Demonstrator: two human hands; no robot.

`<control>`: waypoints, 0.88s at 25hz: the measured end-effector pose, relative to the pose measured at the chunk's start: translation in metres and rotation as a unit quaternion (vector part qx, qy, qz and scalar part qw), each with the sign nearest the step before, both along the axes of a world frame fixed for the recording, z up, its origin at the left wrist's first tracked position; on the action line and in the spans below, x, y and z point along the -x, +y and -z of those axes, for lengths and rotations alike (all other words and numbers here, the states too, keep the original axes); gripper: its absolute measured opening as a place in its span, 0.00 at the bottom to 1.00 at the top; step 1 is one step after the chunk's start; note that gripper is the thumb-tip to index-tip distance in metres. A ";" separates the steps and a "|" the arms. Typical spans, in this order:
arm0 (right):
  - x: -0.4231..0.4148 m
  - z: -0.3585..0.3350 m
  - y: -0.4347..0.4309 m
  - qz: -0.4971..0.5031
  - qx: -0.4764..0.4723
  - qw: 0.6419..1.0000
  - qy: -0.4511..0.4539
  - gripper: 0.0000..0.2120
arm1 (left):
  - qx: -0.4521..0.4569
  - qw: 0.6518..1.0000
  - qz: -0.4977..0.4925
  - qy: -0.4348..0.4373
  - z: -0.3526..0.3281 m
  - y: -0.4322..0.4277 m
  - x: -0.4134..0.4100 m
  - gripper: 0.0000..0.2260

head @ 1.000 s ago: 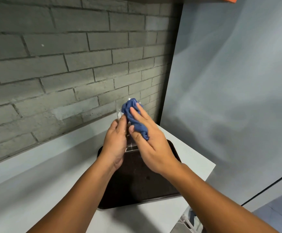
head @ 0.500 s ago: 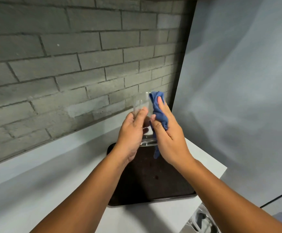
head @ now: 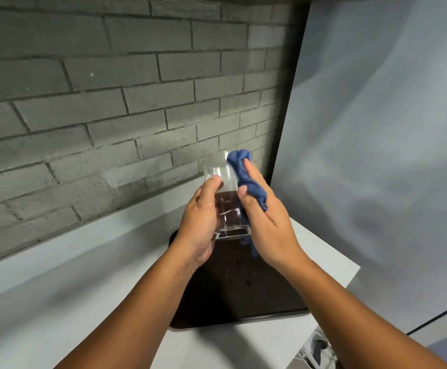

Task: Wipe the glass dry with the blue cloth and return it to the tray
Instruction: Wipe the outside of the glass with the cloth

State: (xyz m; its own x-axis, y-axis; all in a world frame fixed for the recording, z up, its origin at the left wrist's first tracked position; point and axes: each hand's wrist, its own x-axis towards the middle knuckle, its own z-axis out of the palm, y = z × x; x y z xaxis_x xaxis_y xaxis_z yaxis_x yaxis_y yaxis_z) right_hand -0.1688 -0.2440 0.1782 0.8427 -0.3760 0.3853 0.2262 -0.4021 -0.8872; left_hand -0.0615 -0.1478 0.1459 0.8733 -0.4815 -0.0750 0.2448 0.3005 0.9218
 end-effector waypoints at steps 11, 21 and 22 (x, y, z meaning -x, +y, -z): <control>0.002 0.004 0.006 -0.019 0.027 0.999 -0.019 0.26 | 0.024 0.997 0.078 -0.002 0.012 0.006 0.009 0.39; 0.012 0.032 0.007 -0.061 0.115 0.991 -0.006 0.31 | 0.008 1.000 -0.005 0.002 0.022 0.010 0.008 0.26; 0.009 0.029 0.001 -0.060 0.111 0.992 -0.001 0.30 | 0.017 1.000 -0.002 0.003 0.021 0.010 0.008 0.26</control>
